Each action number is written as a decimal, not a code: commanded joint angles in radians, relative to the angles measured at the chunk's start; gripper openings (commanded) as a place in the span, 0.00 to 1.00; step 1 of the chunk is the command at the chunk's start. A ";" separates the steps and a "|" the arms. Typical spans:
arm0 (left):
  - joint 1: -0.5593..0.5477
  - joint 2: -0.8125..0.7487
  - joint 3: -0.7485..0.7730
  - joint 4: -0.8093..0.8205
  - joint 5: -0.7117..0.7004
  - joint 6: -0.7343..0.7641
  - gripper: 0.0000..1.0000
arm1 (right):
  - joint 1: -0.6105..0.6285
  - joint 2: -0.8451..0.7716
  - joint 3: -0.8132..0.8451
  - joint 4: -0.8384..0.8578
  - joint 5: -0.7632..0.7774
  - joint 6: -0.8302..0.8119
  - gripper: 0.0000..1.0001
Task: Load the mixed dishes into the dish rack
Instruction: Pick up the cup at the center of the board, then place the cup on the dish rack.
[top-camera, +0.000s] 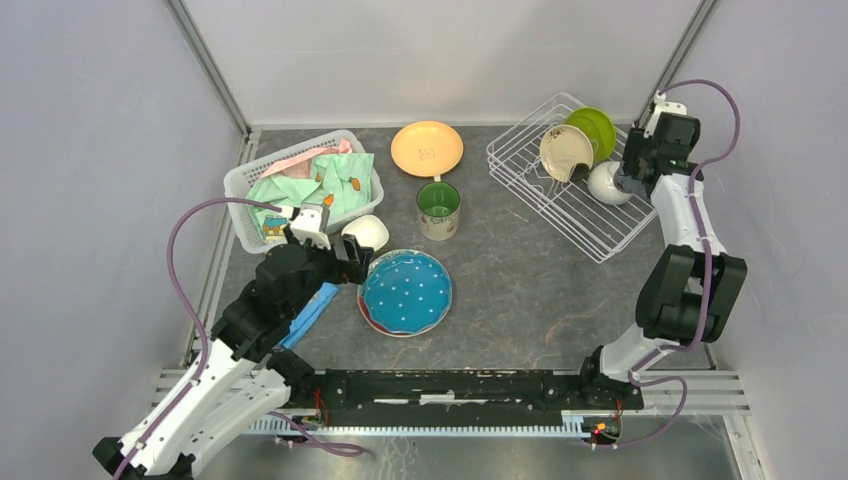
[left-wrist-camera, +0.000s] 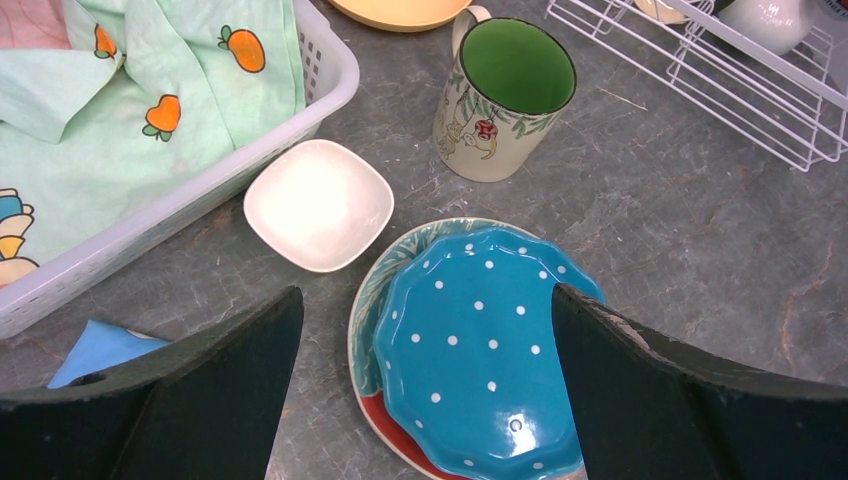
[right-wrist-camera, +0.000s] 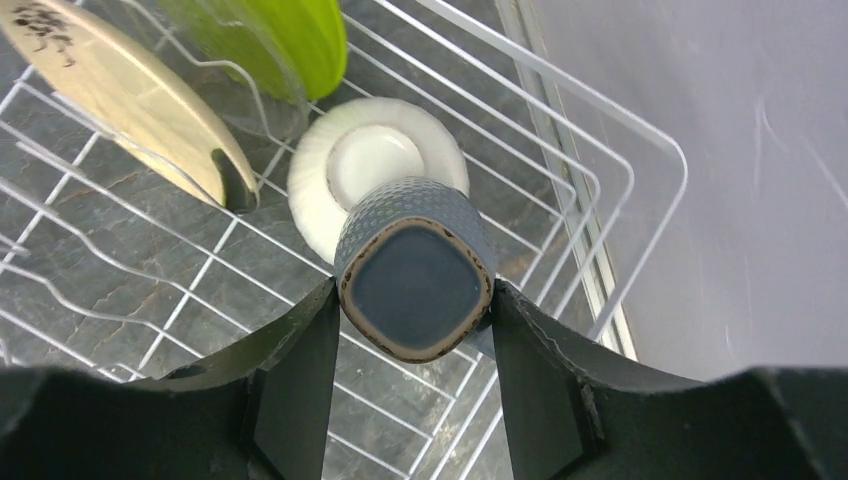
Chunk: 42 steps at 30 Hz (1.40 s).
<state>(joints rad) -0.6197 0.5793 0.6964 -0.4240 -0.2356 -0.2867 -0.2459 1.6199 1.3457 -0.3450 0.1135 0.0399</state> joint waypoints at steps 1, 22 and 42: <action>-0.006 0.002 -0.002 0.014 -0.039 0.024 1.00 | -0.048 -0.005 0.067 0.079 -0.222 -0.182 0.07; -0.005 0.100 -0.001 0.030 -0.014 0.023 1.00 | -0.190 0.099 0.101 -0.219 -0.499 -0.724 0.00; -0.005 0.141 0.004 0.028 -0.017 0.023 1.00 | -0.191 -0.008 0.073 -0.229 -0.480 -0.917 0.00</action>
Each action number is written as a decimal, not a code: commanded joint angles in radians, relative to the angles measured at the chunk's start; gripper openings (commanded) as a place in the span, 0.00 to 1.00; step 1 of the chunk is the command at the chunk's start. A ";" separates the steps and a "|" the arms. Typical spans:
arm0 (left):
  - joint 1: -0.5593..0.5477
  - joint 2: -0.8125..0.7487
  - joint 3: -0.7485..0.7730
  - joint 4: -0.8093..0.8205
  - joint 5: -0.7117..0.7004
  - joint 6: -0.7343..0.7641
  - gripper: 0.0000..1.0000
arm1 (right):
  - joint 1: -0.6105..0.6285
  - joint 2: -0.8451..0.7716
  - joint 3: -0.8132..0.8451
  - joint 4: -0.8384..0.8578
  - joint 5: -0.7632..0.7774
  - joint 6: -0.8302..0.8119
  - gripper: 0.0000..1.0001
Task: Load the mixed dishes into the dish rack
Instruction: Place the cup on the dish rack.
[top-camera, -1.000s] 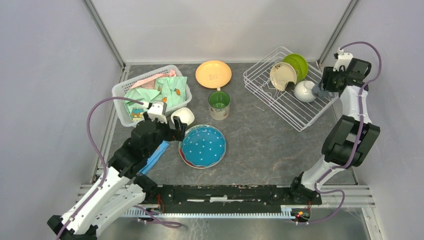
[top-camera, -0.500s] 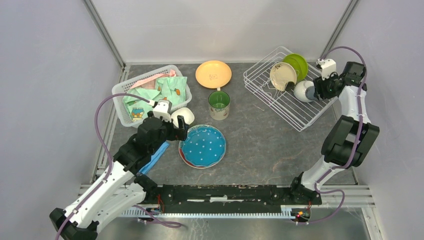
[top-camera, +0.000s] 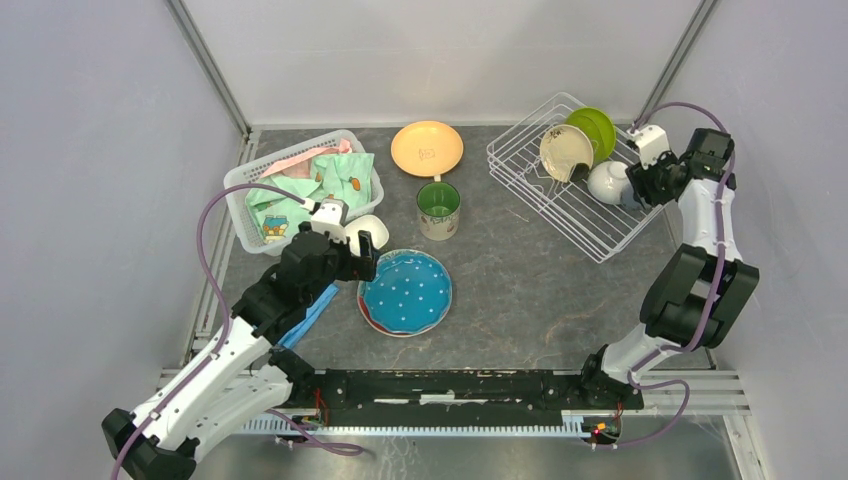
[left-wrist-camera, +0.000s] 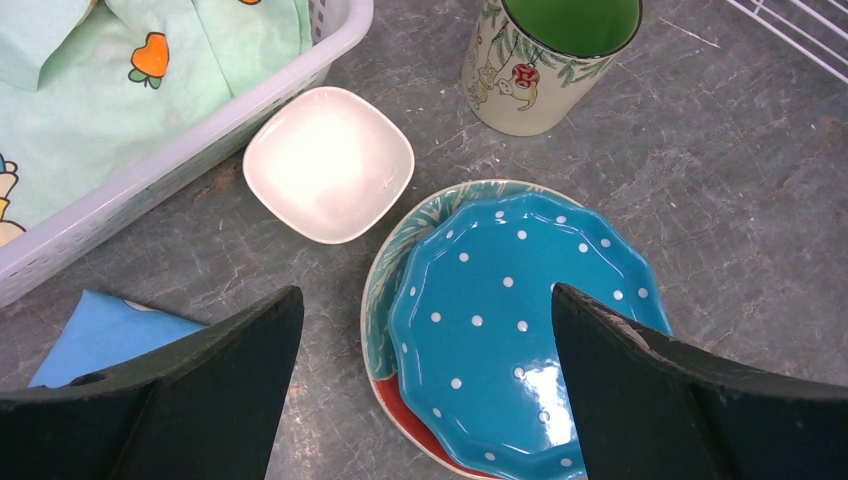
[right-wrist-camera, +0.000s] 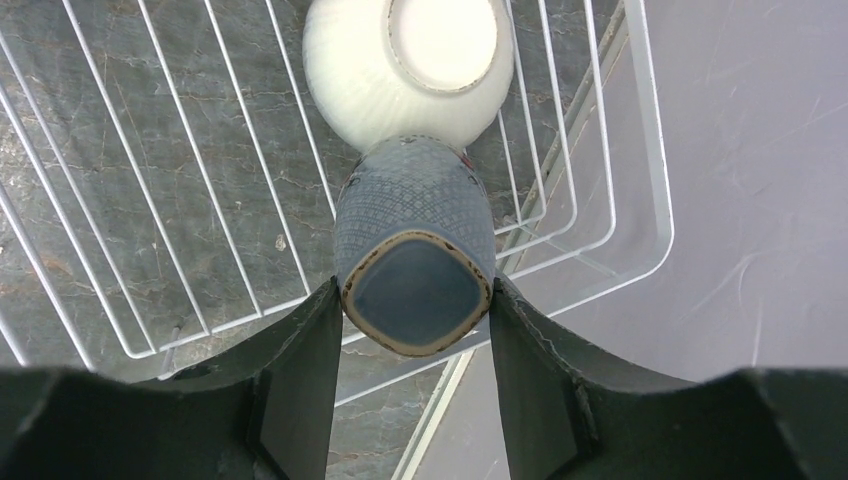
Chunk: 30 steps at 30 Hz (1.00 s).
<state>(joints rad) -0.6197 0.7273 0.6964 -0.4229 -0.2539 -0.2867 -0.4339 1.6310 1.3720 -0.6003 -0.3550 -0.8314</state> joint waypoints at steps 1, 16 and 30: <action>-0.005 -0.009 0.005 0.027 0.001 0.023 1.00 | -0.002 -0.008 0.050 0.021 -0.020 -0.049 0.00; -0.005 0.015 0.008 0.027 0.022 0.021 1.00 | 0.000 0.096 0.001 0.070 0.016 -0.021 0.02; -0.005 0.020 0.007 0.027 0.010 0.021 1.00 | 0.000 0.064 0.050 0.051 0.037 0.056 0.20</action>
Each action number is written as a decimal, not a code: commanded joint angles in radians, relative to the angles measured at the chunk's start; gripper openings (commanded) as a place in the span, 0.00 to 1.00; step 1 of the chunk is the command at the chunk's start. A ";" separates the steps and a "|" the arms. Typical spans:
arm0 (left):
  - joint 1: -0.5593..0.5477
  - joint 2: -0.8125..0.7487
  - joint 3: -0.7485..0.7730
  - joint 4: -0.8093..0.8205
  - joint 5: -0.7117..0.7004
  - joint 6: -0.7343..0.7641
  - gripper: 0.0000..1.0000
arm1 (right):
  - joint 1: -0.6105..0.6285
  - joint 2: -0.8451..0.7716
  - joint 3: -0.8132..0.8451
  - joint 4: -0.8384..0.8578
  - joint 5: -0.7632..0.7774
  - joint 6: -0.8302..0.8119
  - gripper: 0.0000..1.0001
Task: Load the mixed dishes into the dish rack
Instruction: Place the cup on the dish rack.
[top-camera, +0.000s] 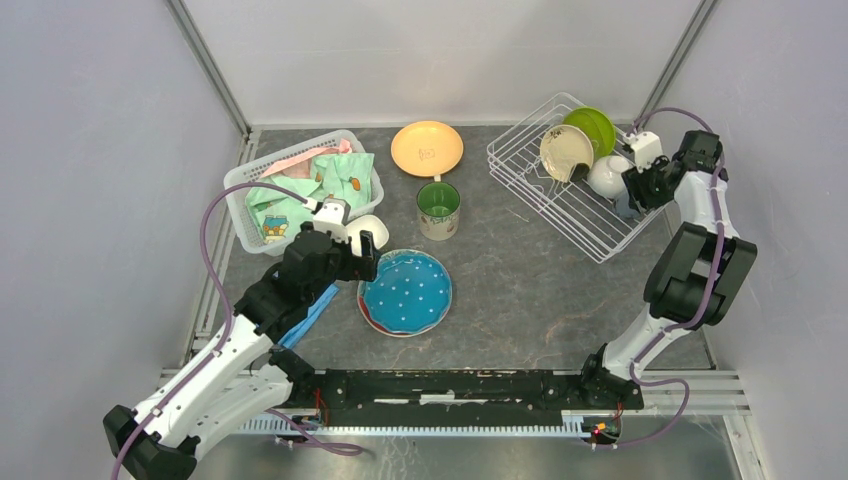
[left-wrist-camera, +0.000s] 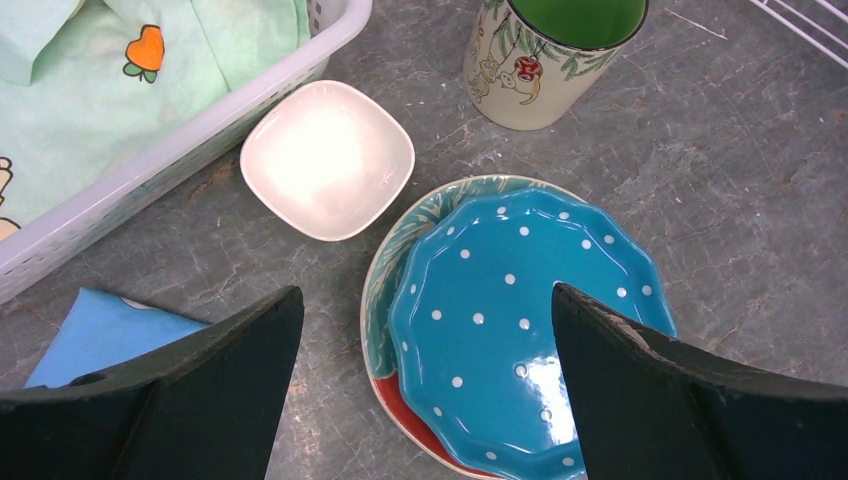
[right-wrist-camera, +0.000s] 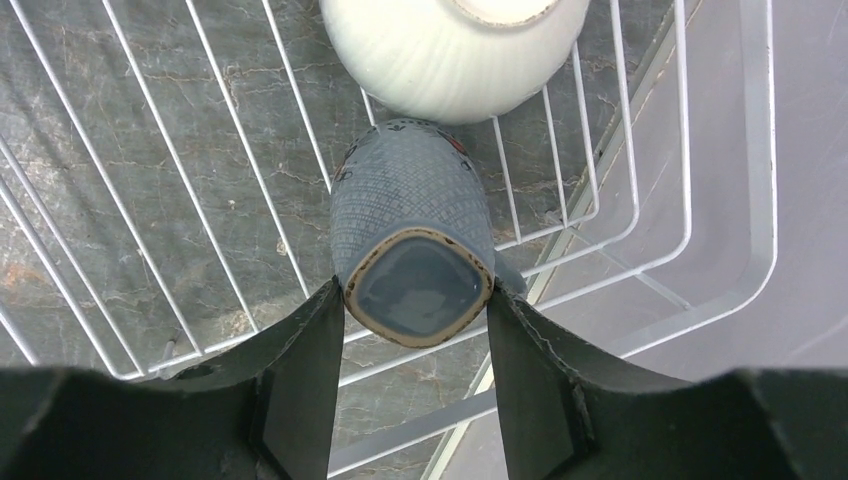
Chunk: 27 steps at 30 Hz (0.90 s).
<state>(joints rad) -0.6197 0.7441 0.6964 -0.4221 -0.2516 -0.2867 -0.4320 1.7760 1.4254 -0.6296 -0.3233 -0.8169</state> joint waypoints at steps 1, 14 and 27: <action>-0.005 0.003 0.006 0.026 0.010 0.021 1.00 | -0.002 -0.076 -0.005 0.086 -0.001 0.045 0.23; -0.005 -0.013 0.006 0.026 0.002 0.023 1.00 | 0.005 0.049 0.144 0.013 0.021 0.112 0.55; -0.005 -0.018 0.003 0.024 -0.012 0.027 1.00 | 0.129 -0.105 0.120 0.051 0.036 0.268 0.98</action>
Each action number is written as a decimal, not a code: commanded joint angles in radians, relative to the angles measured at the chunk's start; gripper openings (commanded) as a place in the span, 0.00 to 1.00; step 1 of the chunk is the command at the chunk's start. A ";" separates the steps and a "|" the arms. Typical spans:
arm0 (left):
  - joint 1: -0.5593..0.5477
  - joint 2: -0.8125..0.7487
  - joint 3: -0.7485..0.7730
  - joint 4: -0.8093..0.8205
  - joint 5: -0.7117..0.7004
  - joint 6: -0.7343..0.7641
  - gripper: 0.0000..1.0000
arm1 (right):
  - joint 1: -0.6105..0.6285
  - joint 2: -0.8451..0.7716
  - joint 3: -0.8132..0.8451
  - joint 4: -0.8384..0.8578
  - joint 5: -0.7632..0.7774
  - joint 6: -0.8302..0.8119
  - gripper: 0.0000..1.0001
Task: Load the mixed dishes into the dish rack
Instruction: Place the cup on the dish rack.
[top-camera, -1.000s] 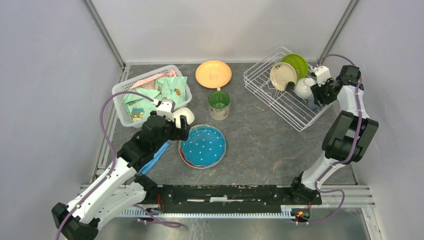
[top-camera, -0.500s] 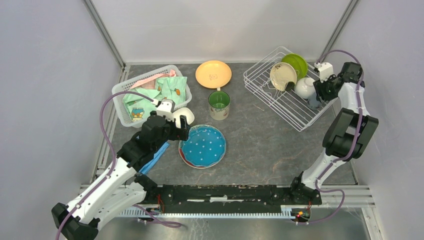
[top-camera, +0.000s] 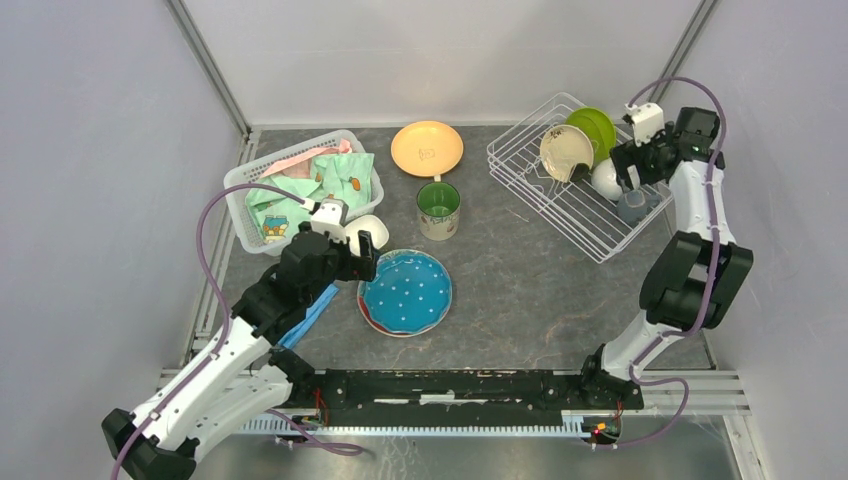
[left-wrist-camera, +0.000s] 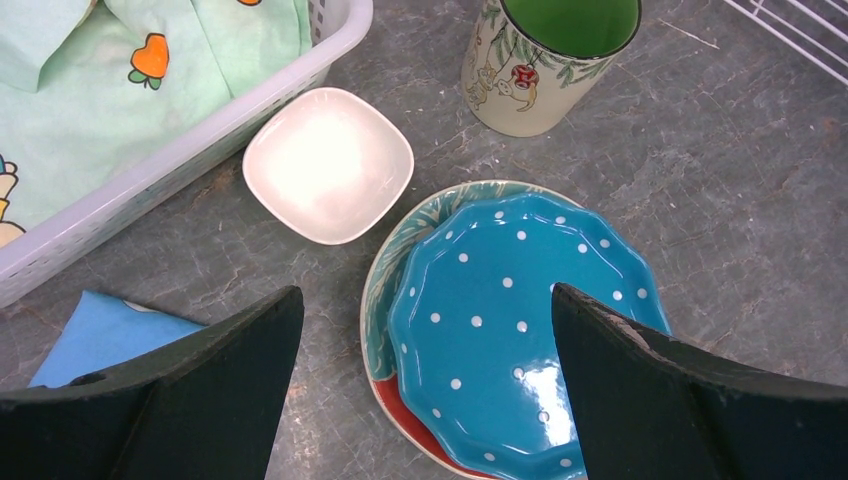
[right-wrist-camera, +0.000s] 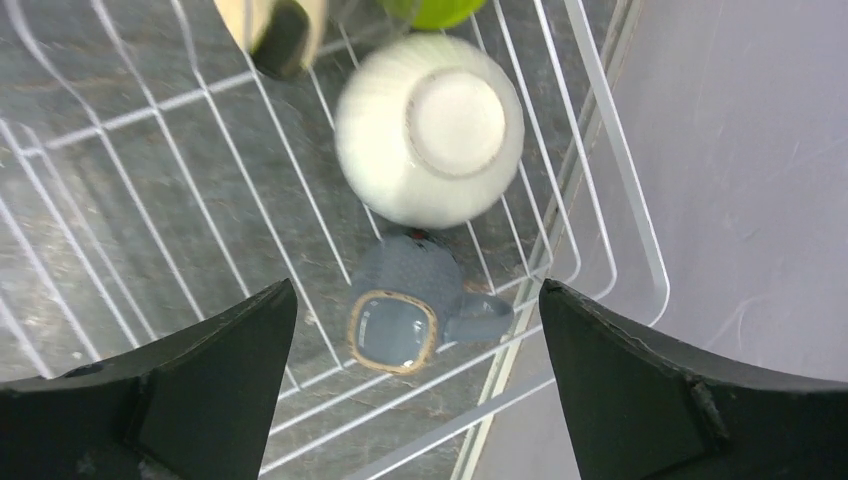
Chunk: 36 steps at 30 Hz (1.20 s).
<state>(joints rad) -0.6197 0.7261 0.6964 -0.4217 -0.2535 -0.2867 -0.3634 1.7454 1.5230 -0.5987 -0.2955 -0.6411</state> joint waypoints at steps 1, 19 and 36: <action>-0.005 0.004 0.003 0.023 -0.010 0.027 1.00 | 0.096 -0.091 0.022 0.017 0.007 0.102 0.98; -0.005 -0.009 0.010 0.008 -0.026 0.023 1.00 | 0.284 -0.410 -0.357 0.441 -0.212 0.720 0.98; -0.005 0.002 0.020 -0.027 -0.119 0.014 1.00 | 0.458 -0.485 -0.539 0.373 0.015 0.791 0.98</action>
<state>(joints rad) -0.6197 0.7387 0.6964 -0.4549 -0.3382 -0.2867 0.0330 1.2781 0.9897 -0.2626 -0.3088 0.1566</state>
